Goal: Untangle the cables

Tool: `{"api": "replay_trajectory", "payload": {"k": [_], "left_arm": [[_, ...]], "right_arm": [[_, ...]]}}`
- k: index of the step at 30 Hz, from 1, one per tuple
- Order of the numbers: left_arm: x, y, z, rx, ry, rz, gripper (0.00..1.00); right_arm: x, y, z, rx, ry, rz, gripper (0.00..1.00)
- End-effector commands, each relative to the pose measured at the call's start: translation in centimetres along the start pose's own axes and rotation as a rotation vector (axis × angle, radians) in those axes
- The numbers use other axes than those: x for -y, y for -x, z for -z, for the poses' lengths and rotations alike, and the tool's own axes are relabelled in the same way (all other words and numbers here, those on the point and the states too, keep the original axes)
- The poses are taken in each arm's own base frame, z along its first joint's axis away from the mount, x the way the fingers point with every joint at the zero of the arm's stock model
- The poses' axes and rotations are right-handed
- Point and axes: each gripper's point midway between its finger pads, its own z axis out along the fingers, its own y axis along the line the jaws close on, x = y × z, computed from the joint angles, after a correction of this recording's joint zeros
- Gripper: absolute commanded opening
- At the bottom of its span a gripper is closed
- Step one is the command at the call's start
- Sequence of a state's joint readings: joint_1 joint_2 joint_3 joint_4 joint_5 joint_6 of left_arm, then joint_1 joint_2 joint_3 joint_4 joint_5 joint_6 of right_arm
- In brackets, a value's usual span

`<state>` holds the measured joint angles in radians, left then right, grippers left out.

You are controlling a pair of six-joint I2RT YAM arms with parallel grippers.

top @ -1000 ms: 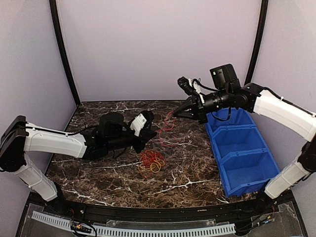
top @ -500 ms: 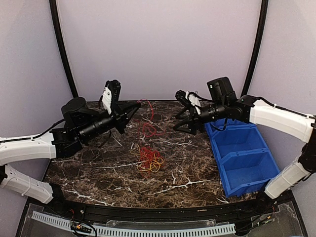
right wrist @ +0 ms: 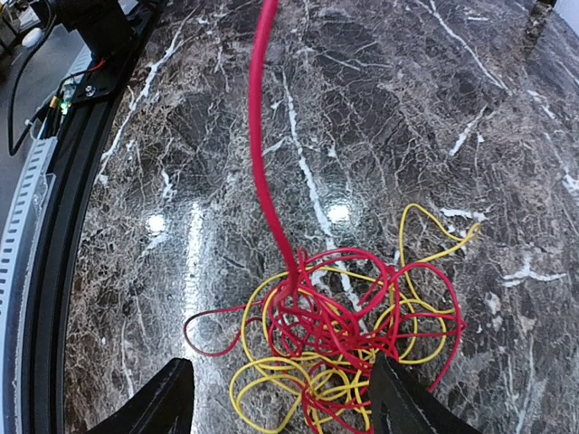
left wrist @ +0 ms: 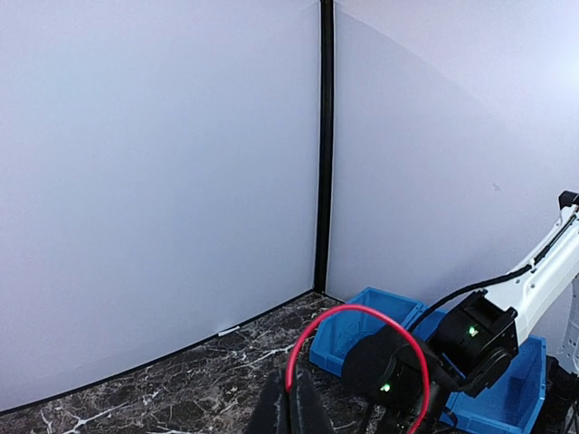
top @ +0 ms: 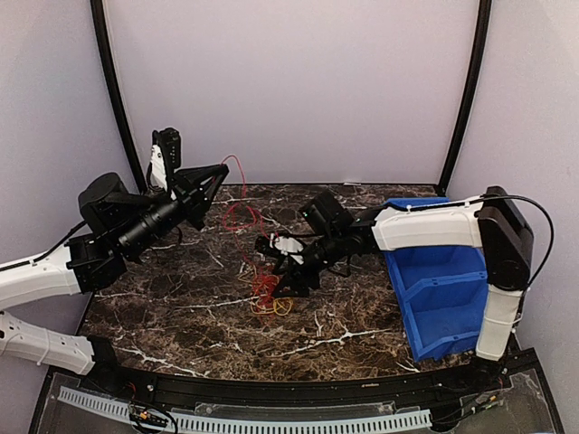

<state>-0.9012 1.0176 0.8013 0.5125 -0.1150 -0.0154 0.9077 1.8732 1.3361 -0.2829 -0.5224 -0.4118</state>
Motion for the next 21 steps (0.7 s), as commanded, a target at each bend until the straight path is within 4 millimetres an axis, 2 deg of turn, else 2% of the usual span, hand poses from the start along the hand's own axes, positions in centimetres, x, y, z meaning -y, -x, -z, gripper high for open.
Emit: {"api": "replay_trajectory", "payload": {"k": [1, 2, 3, 4, 5, 6, 10, 11, 12, 13, 14, 15, 16, 17, 18, 19, 21], "left_arm": [[-1.1, 0.8, 1.4, 0.017, 0.052, 0.021, 0.00], [-1.2, 0.9, 1.6, 0.018, 0.059, 0.021, 0.00], [-1.3, 1.4, 1.9, 0.031, 0.063, 0.021, 0.00], [-1.5, 1.9, 2.0, 0.036, 0.074, 0.019, 0.00], [-1.7, 2.8, 2.3, 0.056, 0.082, 0.019, 0.00], [-1.9, 3.3, 2.4, 0.061, 0.098, 0.020, 0.00], [-2.2, 7.9, 2.9, 0.120, 0.116, 0.021, 0.00], [-2.2, 9.9, 3.0, 0.143, 0.116, 0.018, 0.00], [-2.1, 11.1, 3.0, 0.156, 0.108, 0.018, 0.00], [-2.0, 13.7, 3.4, 0.192, 0.104, 0.023, 0.00], [-1.8, 14.7, 3.4, 0.205, 0.094, 0.024, 0.00], [-1.8, 17.5, 4.0, 0.249, 0.089, 0.031, 0.00], [-1.6, 18.4, 3.9, 0.258, 0.085, 0.019, 0.00], [-1.7, 21.0, 4.6, 0.305, 0.083, 0.020, 0.00], [-1.6, 21.8, 4.7, 0.318, 0.079, 0.016, 0.00], [-1.6, 23.9, 5.4, 0.360, 0.077, 0.020, 0.00], [-1.6, 25.9, 6.1, 0.395, 0.080, 0.019, 0.00]], "right_arm": [[1.5, 1.8, -1.9, 0.046, -0.024, 0.039, 0.67], [1.8, 1.5, -2.4, 0.041, -0.021, 0.026, 0.64], [1.9, 1.1, -3.1, 0.036, -0.010, 0.014, 0.55], [1.8, 0.7, -3.6, 0.031, 0.003, 0.002, 0.39], [1.8, 0.3, -4.1, 0.025, 0.018, -0.007, 0.16], [1.9, -0.4, -4.8, 0.011, 0.024, -0.024, 0.00], [2.4, -2.3, -6.1, -0.035, 0.016, -0.078, 0.00], [2.6, -2.9, -6.5, -0.052, 0.011, -0.090, 0.00], [2.7, -3.4, -6.8, -0.065, 0.007, -0.098, 0.00], [2.8, -3.9, -7.1, -0.081, 0.006, -0.108, 0.00], [2.8, -4.5, -7.4, -0.097, 0.008, -0.117, 0.00], [2.9, -4.9, -7.6, -0.108, 0.009, -0.127, 0.00], [2.8, -5.4, -7.9, -0.119, 0.014, -0.137, 0.00], [2.7, -5.8, -8.0, -0.125, 0.019, -0.145, 0.00], [2.6, -6.1, -8.3, -0.131, 0.023, -0.152, 0.00], [2.6, -6.5, -8.4, -0.138, 0.026, -0.162, 0.00], [2.5, -7.1, -8.7, -0.152, 0.034, -0.173, 0.00]]}}
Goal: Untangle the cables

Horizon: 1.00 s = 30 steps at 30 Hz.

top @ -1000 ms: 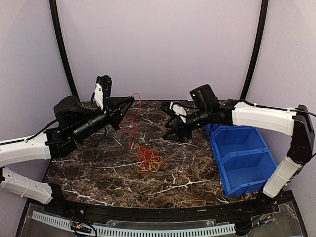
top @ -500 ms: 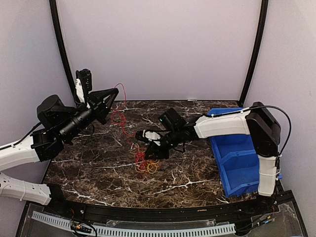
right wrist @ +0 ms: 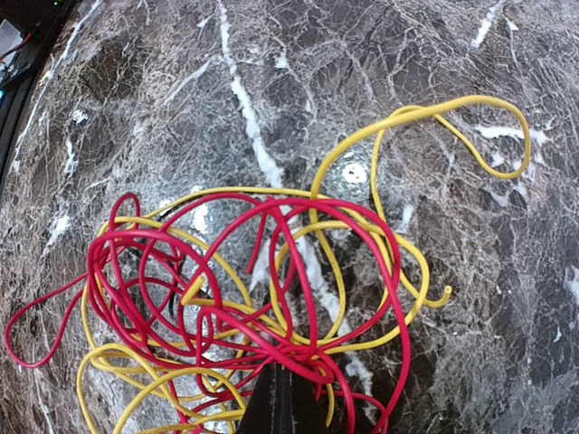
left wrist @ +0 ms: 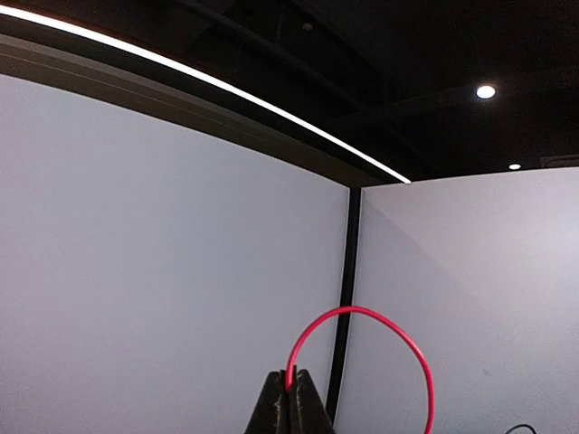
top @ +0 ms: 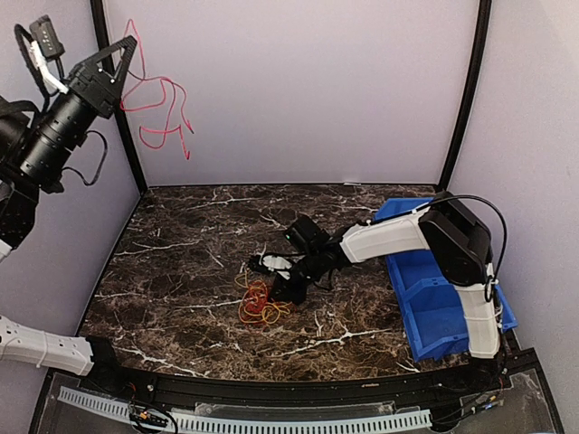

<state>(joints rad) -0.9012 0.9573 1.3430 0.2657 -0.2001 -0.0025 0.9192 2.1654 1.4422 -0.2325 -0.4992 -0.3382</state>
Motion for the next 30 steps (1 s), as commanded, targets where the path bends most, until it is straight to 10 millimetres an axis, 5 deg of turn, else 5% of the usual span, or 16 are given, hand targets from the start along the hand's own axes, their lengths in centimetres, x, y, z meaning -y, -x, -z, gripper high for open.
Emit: {"api": "replay_trajectory", "payload": {"k": [1, 4, 7, 17, 23, 30], "left_arm": [[0.1, 3.6, -0.2, 0.045, 0.000, -0.026, 0.00], [-0.7, 2.7, -0.2, 0.026, 0.040, -0.029, 0.00], [-1.2, -0.7, 0.3, -0.024, 0.068, -0.018, 0.00], [-3.4, -10.1, 3.2, -0.164, 0.166, -0.011, 0.00], [-3.7, -14.9, 4.2, -0.267, 0.169, -0.044, 0.00], [-2.6, -20.3, 4.8, -0.367, 0.099, -0.047, 0.00]], "right_arm": [[0.4, -1.3, -1.0, -0.036, 0.003, -0.041, 0.00], [0.2, -0.3, 0.1, -0.019, 0.000, -0.024, 0.00], [-0.3, 1.6, 2.2, 0.014, -0.020, 0.026, 0.02], [-4.4, 7.8, 11.8, 0.146, -0.006, 0.166, 0.40], [-6.3, 10.3, 17.6, 0.232, -0.056, 0.225, 0.47], [-8.0, 16.1, 25.3, 0.373, -0.144, 0.277, 0.54]]}}
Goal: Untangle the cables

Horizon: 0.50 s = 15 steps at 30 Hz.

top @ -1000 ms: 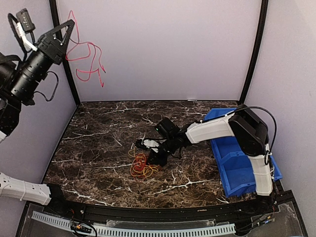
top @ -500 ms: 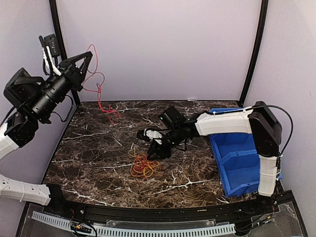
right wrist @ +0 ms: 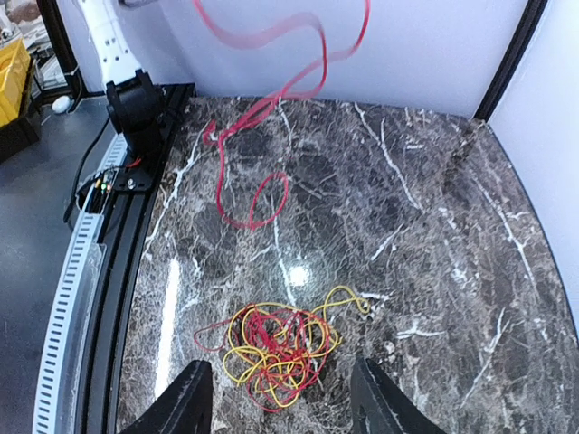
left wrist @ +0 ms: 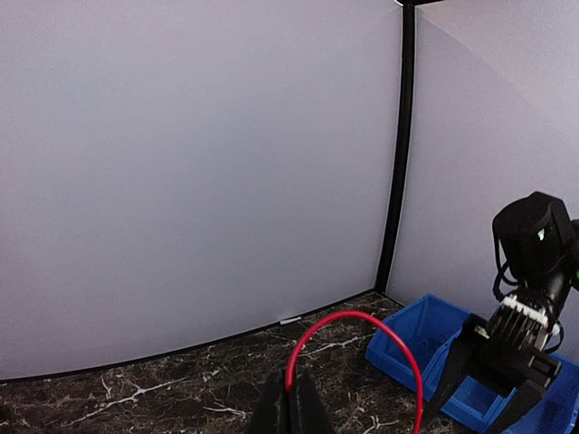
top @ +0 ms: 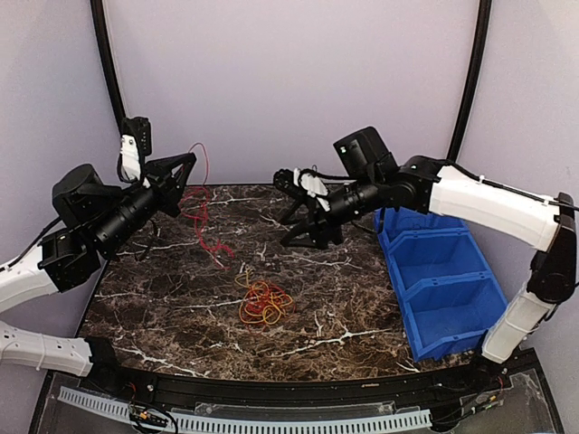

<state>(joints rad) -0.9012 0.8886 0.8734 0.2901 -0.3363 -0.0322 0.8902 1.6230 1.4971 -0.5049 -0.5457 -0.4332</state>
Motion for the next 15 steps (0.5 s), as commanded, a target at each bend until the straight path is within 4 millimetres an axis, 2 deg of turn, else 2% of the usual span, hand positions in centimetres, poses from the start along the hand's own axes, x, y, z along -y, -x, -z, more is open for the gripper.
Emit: {"api": "replay_trajectory", "payload": {"k": [1, 3, 5, 8, 12, 15], "left_arm": [[1.3, -2.1, -0.7, -0.021, -0.067, 0.011, 0.00], [2.0, -3.6, -1.1, -0.052, -0.099, 0.004, 0.00], [2.6, -5.0, -1.6, -0.085, -0.126, -0.013, 0.00], [3.2, -6.8, -2.2, -0.136, -0.147, -0.041, 0.00], [4.0, -9.1, -3.2, -0.219, -0.157, -0.082, 0.00], [5.3, -9.4, -3.4, -0.231, -0.194, -0.116, 0.00]], "right_arm": [[0.7, 6.4, 4.1, 0.111, -0.067, 0.034, 0.56], [0.9, 8.3, 5.1, 0.151, -0.071, 0.012, 0.60], [0.6, 9.1, 5.2, 0.172, -0.049, -0.007, 0.64], [0.7, 9.4, 4.8, 0.175, -0.026, -0.049, 0.67], [1.3, 8.9, 3.6, 0.160, -0.016, -0.102, 0.67], [1.1, 8.7, 2.7, 0.159, 0.031, -0.146, 0.67]]}}
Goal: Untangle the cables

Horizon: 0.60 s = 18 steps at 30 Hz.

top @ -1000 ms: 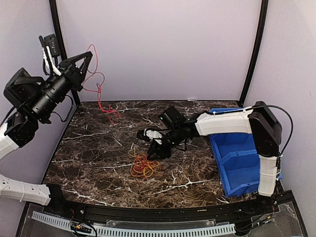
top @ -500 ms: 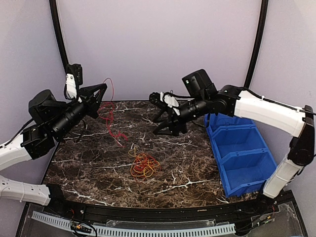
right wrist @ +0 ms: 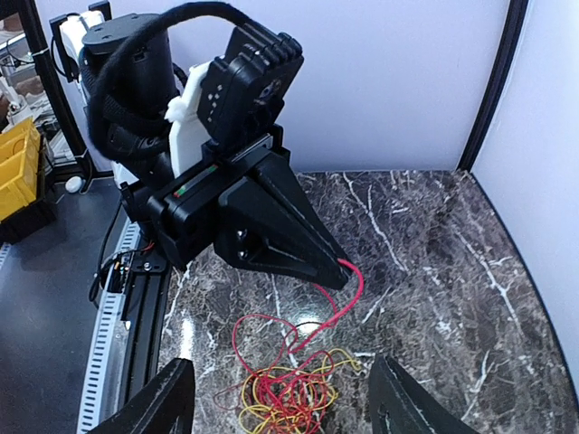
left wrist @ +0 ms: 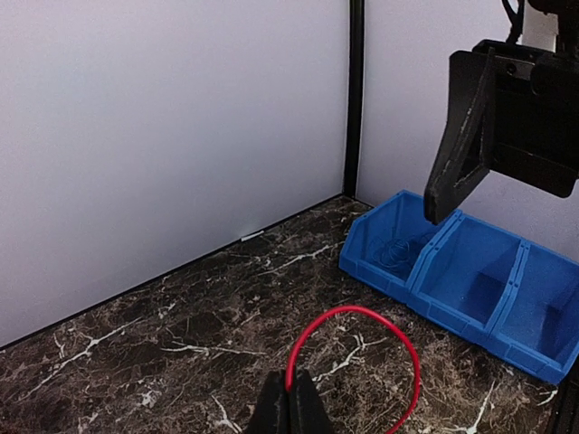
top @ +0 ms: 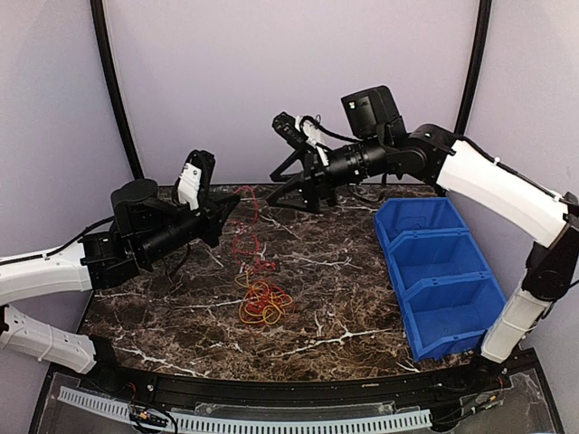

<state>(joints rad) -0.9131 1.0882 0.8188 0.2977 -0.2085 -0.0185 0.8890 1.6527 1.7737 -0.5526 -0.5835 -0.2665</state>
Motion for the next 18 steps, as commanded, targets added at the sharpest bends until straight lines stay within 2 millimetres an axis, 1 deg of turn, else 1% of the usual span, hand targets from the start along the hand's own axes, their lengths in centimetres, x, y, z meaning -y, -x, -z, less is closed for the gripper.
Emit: {"api": "replay_trajectory", "payload": {"k": [1, 4, 7, 9, 12, 16, 17, 18], "left_arm": [[2.0, 0.8, -0.6, 0.000, -0.064, -0.048, 0.00], [2.7, 0.9, -0.8, 0.003, -0.086, -0.050, 0.00], [3.1, 1.0, -0.9, 0.009, -0.098, -0.047, 0.00], [3.2, 1.1, -0.7, 0.016, -0.102, -0.042, 0.00], [3.2, 1.1, -0.6, 0.017, -0.103, -0.038, 0.00], [3.2, 0.8, -0.7, 0.012, -0.102, -0.036, 0.00], [3.3, 0.6, -0.7, 0.008, -0.103, -0.036, 0.00], [3.3, 0.6, -0.8, 0.008, -0.104, -0.036, 0.00]], "right_arm": [[-0.1, -0.6, -1.4, -0.010, 0.068, -0.109, 0.67], [0.4, -1.0, -2.2, -0.016, 0.067, -0.154, 0.66], [1.4, -1.5, -2.8, -0.033, 0.030, -0.187, 0.61], [2.0, -1.9, -3.1, -0.044, 0.004, -0.197, 0.54], [2.2, -2.1, -3.3, -0.043, -0.005, -0.209, 0.41], [2.3, -1.8, -3.1, -0.028, -0.016, -0.204, 0.10], [2.4, -1.7, -3.0, -0.028, -0.024, -0.200, 0.03], [2.5, -1.6, -2.9, -0.027, -0.029, -0.194, 0.00]]}}
